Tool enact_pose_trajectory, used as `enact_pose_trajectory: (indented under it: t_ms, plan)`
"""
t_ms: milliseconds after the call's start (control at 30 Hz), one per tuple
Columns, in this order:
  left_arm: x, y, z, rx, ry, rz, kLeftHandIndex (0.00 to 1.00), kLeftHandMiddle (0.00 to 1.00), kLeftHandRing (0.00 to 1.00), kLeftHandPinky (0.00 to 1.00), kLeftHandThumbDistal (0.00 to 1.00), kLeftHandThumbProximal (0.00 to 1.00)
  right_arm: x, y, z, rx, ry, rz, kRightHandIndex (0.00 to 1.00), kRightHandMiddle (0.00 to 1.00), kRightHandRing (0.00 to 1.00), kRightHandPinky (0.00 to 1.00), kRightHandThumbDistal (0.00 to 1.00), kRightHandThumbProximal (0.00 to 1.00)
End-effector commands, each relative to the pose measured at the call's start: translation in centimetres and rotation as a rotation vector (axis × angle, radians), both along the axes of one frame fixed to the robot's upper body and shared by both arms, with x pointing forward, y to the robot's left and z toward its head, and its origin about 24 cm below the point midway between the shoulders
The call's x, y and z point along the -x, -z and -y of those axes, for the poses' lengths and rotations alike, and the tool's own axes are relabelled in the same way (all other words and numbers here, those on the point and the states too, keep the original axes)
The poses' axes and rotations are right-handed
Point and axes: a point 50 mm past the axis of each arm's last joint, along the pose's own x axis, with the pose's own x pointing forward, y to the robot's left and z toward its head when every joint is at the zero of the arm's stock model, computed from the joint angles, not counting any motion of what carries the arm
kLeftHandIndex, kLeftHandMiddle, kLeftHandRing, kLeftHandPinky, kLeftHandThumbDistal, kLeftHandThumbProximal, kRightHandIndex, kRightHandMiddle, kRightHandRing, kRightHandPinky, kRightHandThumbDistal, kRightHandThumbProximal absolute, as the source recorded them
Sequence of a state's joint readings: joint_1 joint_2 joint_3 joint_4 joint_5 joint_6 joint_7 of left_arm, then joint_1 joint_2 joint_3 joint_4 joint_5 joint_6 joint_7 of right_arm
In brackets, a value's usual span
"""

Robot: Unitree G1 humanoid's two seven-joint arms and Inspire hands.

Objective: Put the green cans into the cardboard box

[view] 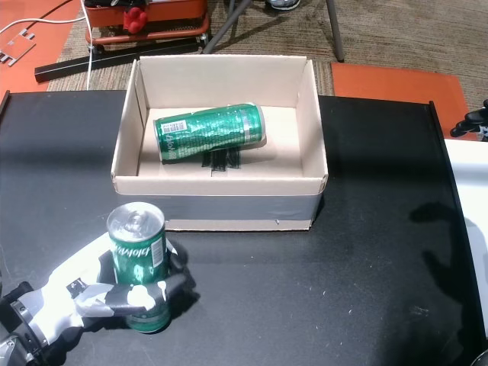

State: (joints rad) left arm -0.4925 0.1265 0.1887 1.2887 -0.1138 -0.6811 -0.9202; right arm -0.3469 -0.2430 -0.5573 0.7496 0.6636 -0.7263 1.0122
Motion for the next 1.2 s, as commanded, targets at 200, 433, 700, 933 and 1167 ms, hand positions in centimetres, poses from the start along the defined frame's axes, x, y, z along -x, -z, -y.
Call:
enact_pose_trajectory:
  t_ms: [200, 433, 700, 933, 1167]
  plan:
    - [0.5, 0.7, -0.3, -0.01, -0.03, -0.028, 0.59, 0.61, 0.62, 0.56, 0.28, 0.0, 0.2, 0.3, 0.1, -0.017, -0.001, -0.003, 0.42, 0.43, 0.47, 0.53, 0.92, 0.49]
    - [0.4, 0.5, -0.4, -0.037, -0.044, -0.011, 0.61, 0.61, 0.63, 0.6, 0.21, 0.0, 0.1, 0.3, 0.0, 0.001, 0.008, -0.01, 0.42, 0.43, 0.48, 0.54, 0.91, 0.51]
    - [-0.2, 0.0, -0.5, -0.007, -0.098, 0.008, 0.48, 0.58, 0.62, 0.54, 0.07, 0.0, -0.3, 0.5, -0.3, 0.0, 0.01, -0.014, 0.41, 0.43, 0.48, 0.54, 0.92, 0.51]
    - [-0.7, -0.3, -0.7, -0.024, -0.134, 0.023, 0.42, 0.55, 0.66, 0.48, 0.05, 0.0, -0.5, 0.6, -0.3, -0.005, 0.008, -0.015, 0.42, 0.43, 0.48, 0.54, 0.91, 0.53]
    - [-0.8, -0.4, -0.7, -0.025, -0.14, 0.017, 0.35, 0.51, 0.64, 0.44, 0.07, 0.0, -0.5, 0.6, -0.2, -0.006, 0.013, -0.016, 0.41, 0.43, 0.48, 0.54, 0.94, 0.54]
